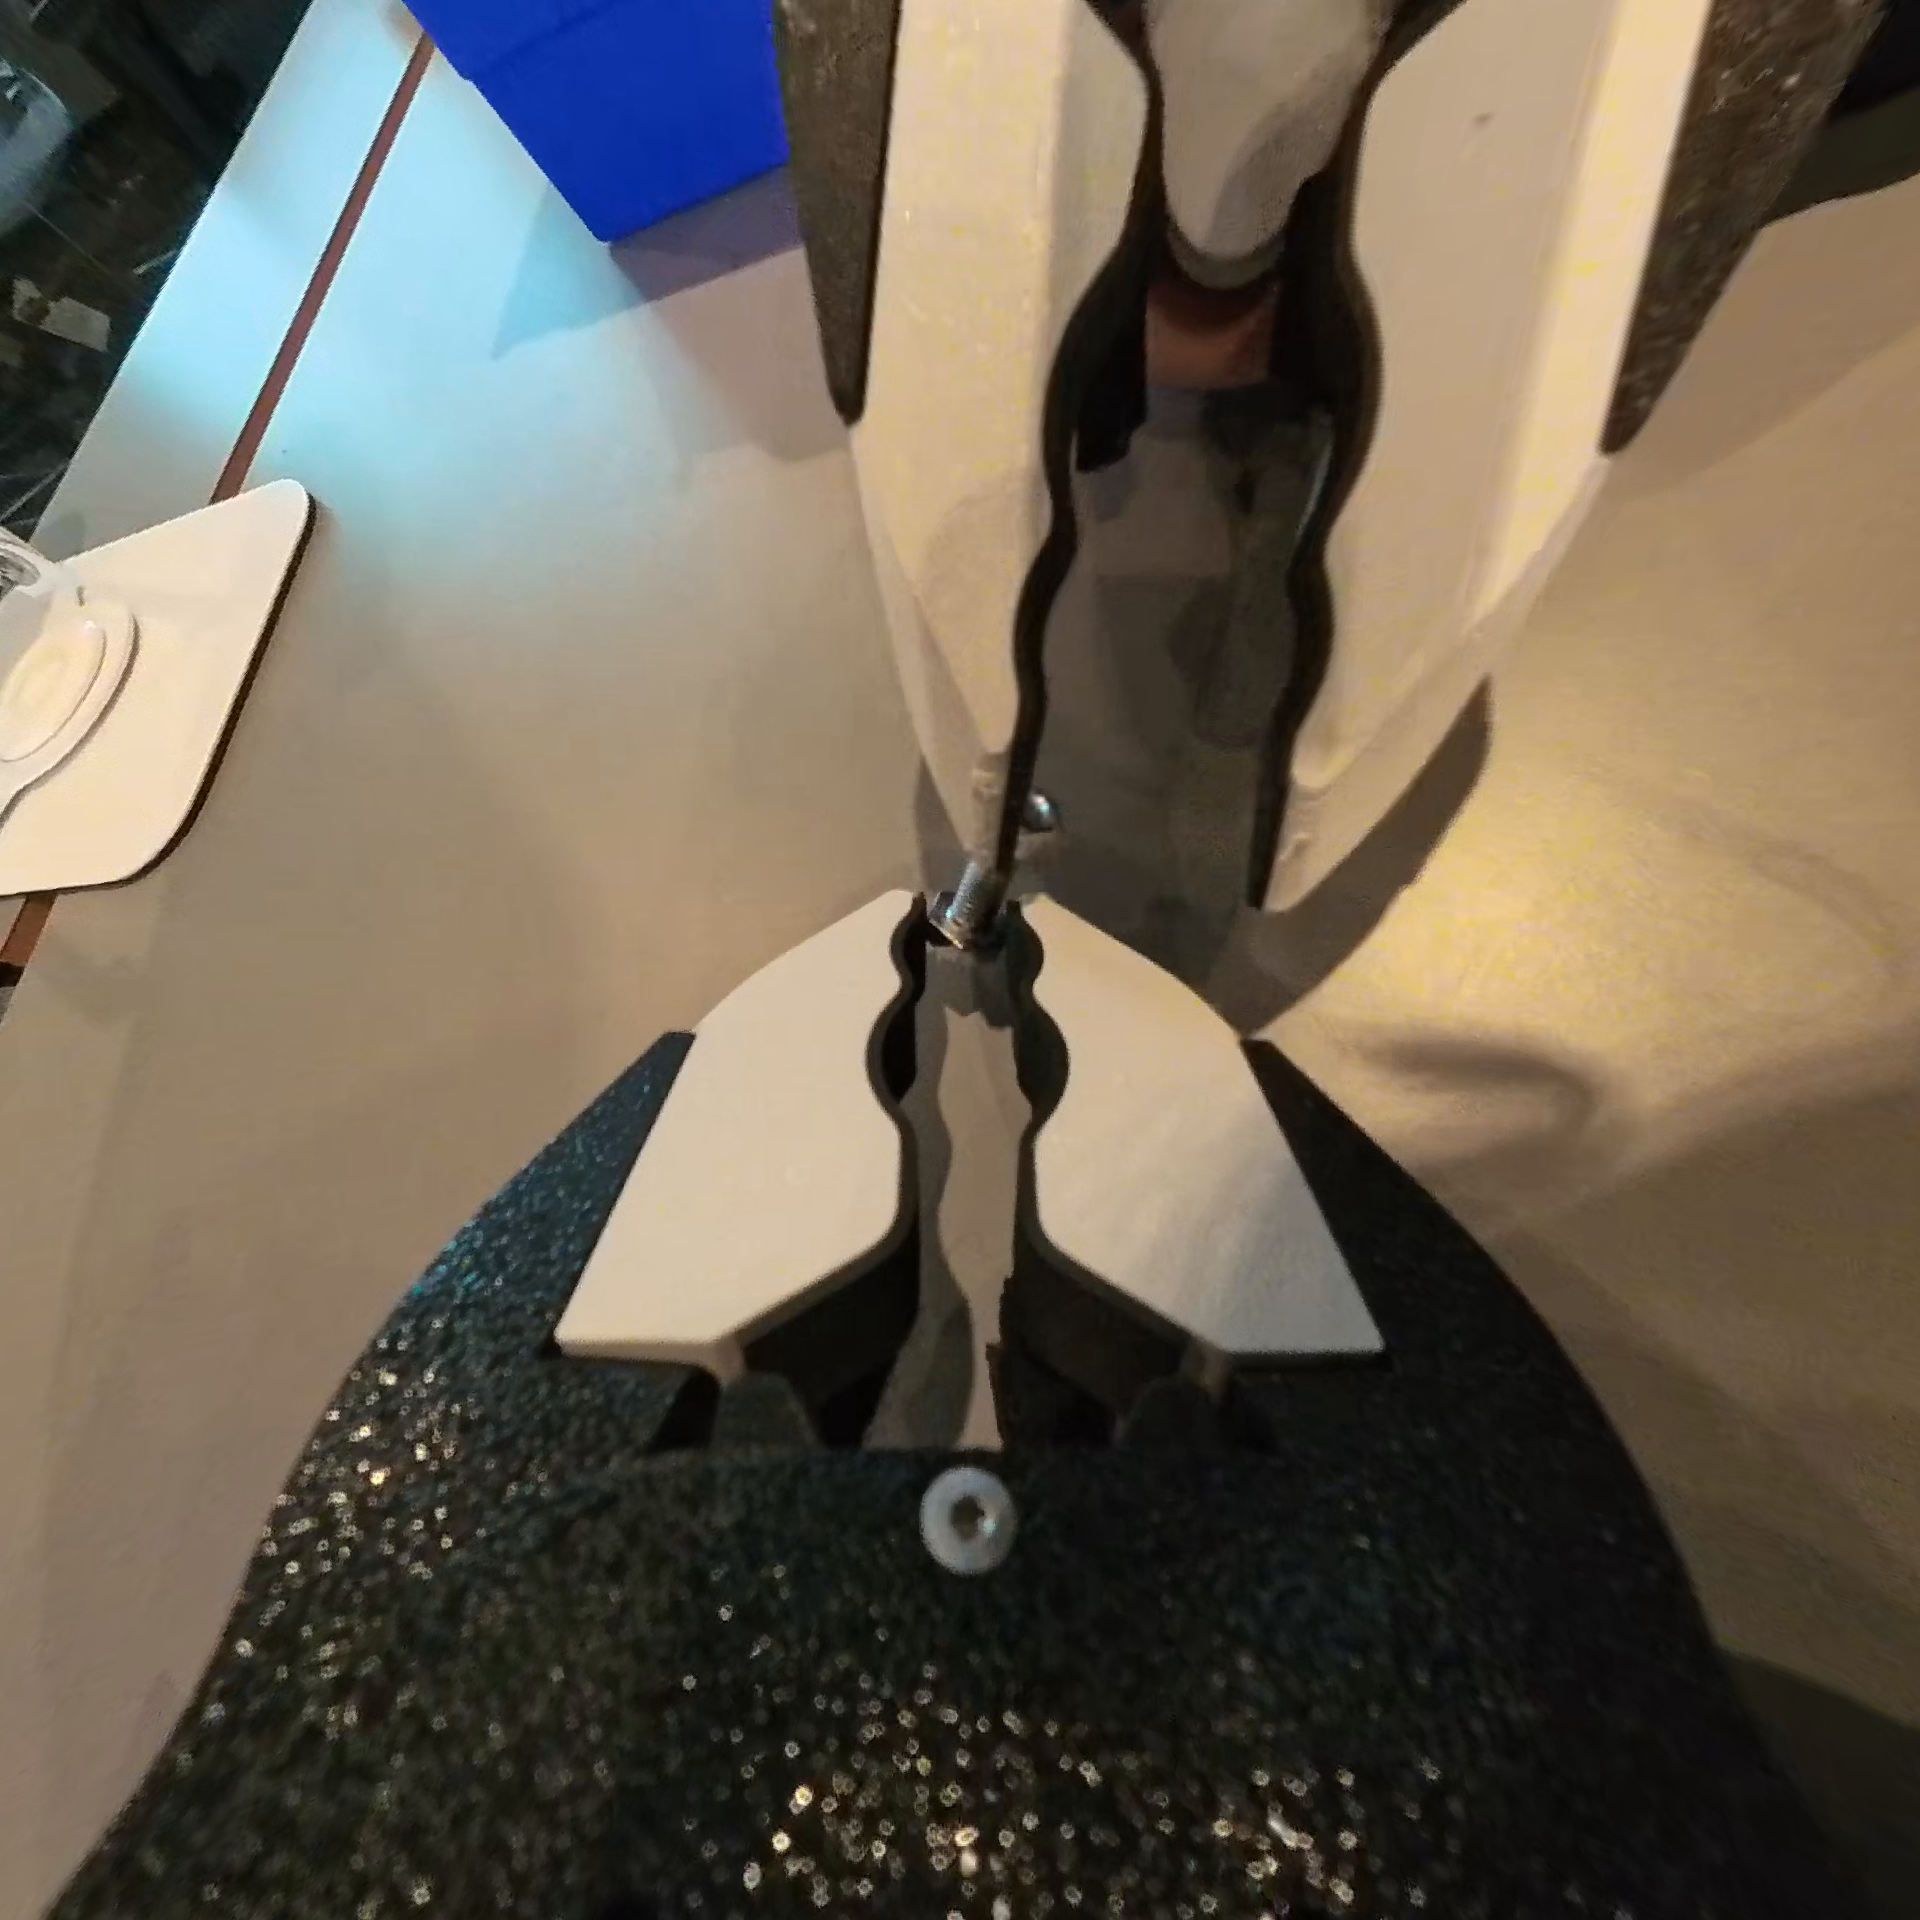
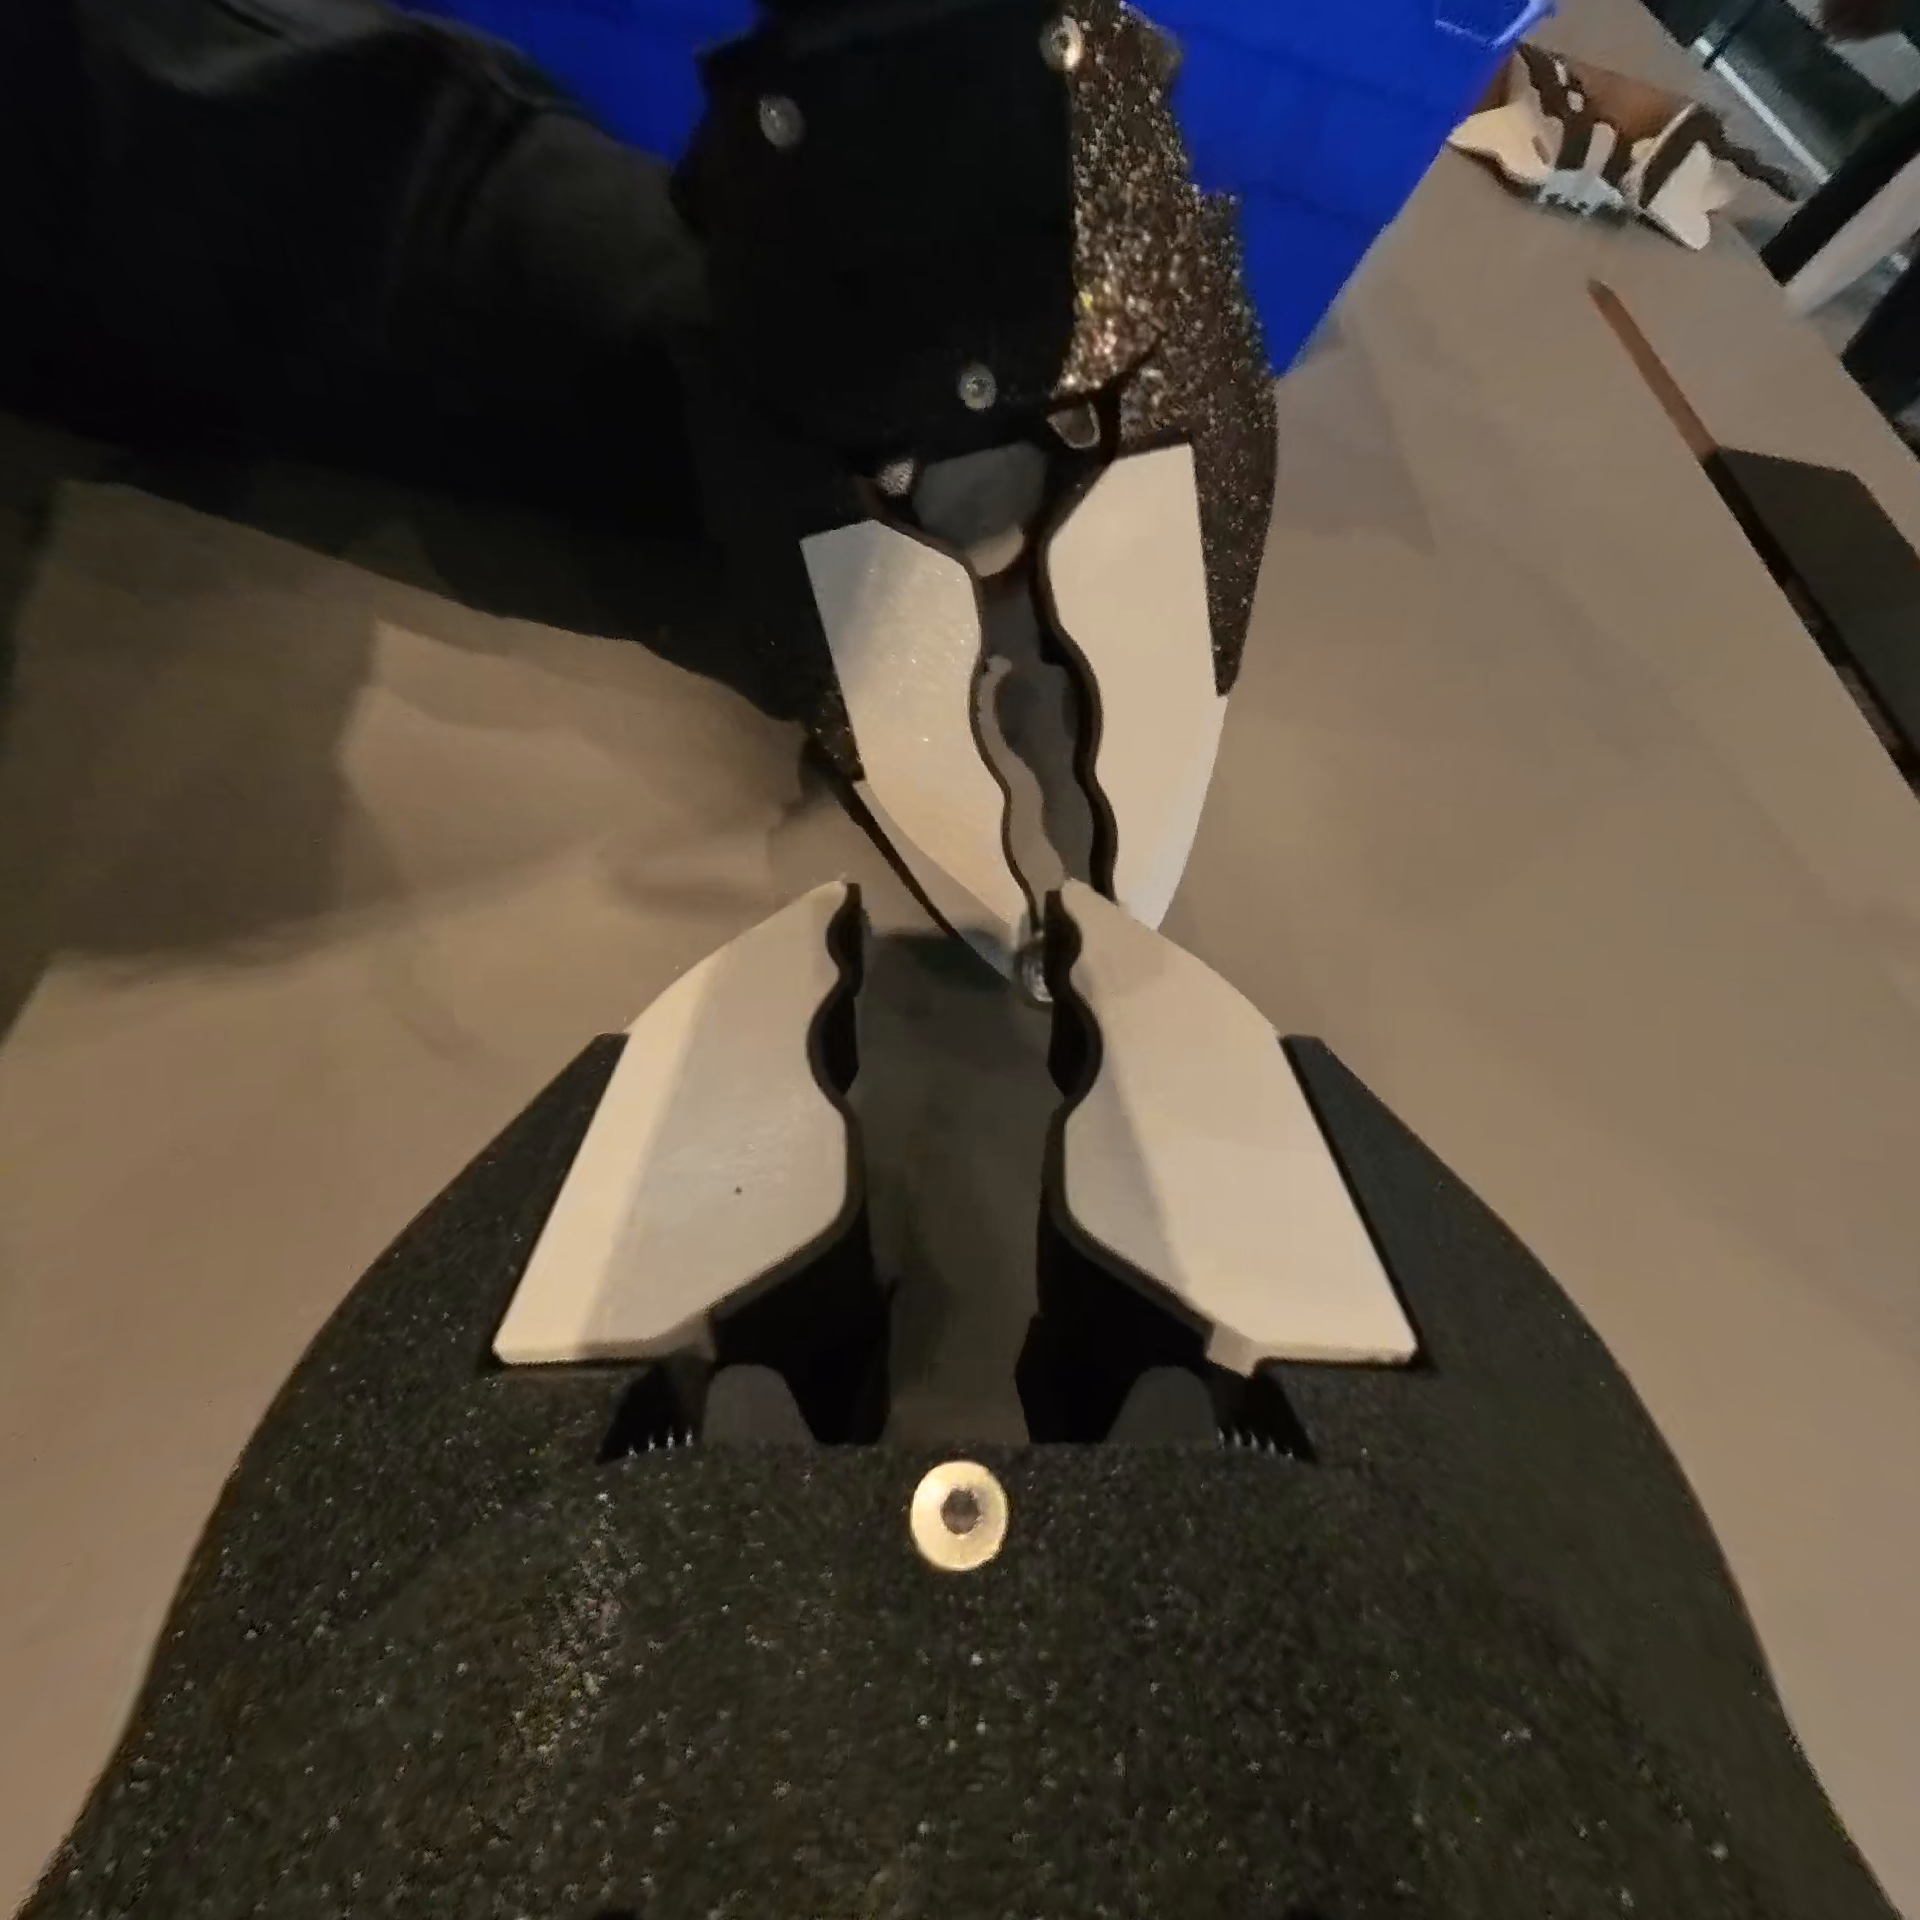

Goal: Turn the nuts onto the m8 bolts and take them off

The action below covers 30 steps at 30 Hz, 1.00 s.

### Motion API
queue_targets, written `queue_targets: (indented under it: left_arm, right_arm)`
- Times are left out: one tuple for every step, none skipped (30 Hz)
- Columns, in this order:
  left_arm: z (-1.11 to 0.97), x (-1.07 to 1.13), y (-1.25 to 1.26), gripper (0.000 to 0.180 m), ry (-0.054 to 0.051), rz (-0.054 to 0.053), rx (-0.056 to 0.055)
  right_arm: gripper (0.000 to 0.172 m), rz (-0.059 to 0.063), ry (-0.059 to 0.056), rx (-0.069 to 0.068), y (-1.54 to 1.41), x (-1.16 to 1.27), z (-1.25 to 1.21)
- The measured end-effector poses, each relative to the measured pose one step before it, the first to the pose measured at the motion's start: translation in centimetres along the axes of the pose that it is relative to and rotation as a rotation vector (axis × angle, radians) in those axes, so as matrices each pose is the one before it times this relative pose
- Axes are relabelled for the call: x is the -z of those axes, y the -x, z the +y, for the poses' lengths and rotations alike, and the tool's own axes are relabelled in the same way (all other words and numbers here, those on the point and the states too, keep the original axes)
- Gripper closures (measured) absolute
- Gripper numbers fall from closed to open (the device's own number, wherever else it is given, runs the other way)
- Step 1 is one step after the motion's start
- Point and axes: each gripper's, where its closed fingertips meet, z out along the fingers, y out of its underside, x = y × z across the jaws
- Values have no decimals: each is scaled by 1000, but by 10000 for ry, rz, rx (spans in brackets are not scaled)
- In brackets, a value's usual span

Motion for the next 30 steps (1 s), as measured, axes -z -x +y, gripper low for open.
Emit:
queue_targets:
  left_arm:
    - [-44, 31, 19, 167, -31, -7, 12]
    - [-20, 13, 15, 167, -15, -3, 10]
    - [9, -4, 14, 167, 4, 1, 5]
    - [14, -10, -8, 167, 15, 5, -6]
    - [21, -20, -8, 167, 20, 2, -9]
    - [12, -11, -4, 167, 13, 3, -7]
    - [4, -8, -16, 167, 4, 5, -6]
    - [-5, 11, 10, 167, -3, -2, -4]
    - [-16, 1, 7, 167, -7, -3, 1]
    - [-8, 6, 13, 167, -6, -2, 6]
    - [2, 5, 1, 167, -3, -1, 3]
    - [20, -17, -32, 167, 20, 18, -17]
    - [26, -33, -55, 167, 32, 22, -45]
    - [-22, 8, -22, 167, -16, 0, -19]
    - [12, 0, 55, 167, 9, -27, 29]
    - [12, -13, 29, 167, 11, 6, 30]
    - [-6, 7, 11, 167, -5, -1, 5]
    - [-3, 7, 8, 167, -6, -9, -6]
    - [1, 0, 2, 167, 0, -1, -1]
    - [3, -7, 6, 167, 6, 0, 4]
    - [-7, 6, 7, 167, 1, -3, -1]
    - [-3, 2, 12, 167, -7, -7, -2]
    - [-12, 7, 10, 167, -8, -5, 2]
    - [-16, 10, 21, 167, -8, -6, 7]
    - [-8, 13, 11, 167, -11, -7, 7]
    - [-4, 11, 21, 167, -9, -10, 9]
    - [-18, 9, 17, 167, -9, -4, 7]
    - [0, 4, -1, 167, -5, 1, 2]
    - [-9, 5, 9, 167, -1, -3, -2]
    - [-2, -1, 3, 167, -2, -1, -3]
  right_arm:
    - [139, 158, 42, 9, -305, 131, 110]
    - [139, 91, -5, -95, -274, 143, 84]
    - [139, 58, -25, -166, -265, 154, 36]
    - [139, 64, -21, -171, -275, 127, 42]
    - [139, 64, -6, -136, -252, 104, 59]
    - [139, 31, -2, -88, -167, 81, 62]
    - [139, 14, 6, -55, -85, 30, 50]
    - [139, -14, 29, -41, 2, -39, 60]
    - [139, -87, 64, -18, 155, -117, 81]
    - [139, -137, 66, 26, 270, -162, 83]
    - [139, -162, 40, 72, 362, -200, 25]
    - [136, -92, -25, 116, 321, -190, -113]
    - [134, -126, -83, 192, 407, -116, -221]
    - [136, -176, -59, 229, 477, -75, -198]
    - [139, -150, 3, 207, 421, -65, -111]
    - [139, 120, 56, 149, -40, -28, -11]
    - [139, 190, 83, 102, -241, 67, 86]
    - [139, 205, 41, 0, -366, 139, 120]
    - [139, 139, -13, -138, -395, 199, 92]
    - [139, 102, -39, -256, -406, 202, 65]
    - [140, 104, -16, -312, -461, 194, 94]
    - [142, 151, 64, -330, -520, 162, 215]
    - [144, 142, 132, -296, -488, 136, 303]
    - [148, 46, 114, -274, -324, 87, 268]
    - [150, -26, 77, -348, -216, 36, 223]
    - [150, -223, 73, -439, 27, -36, 213]
    - [150, -318, 52, -494, 128, -72, 170]
    - [150, -314, -36, -464, 167, -97, 47]
    - [149, -325, -49, -389, 225, -99, 15]
    - [148, -245, -20, -274, 188, -112, 25]
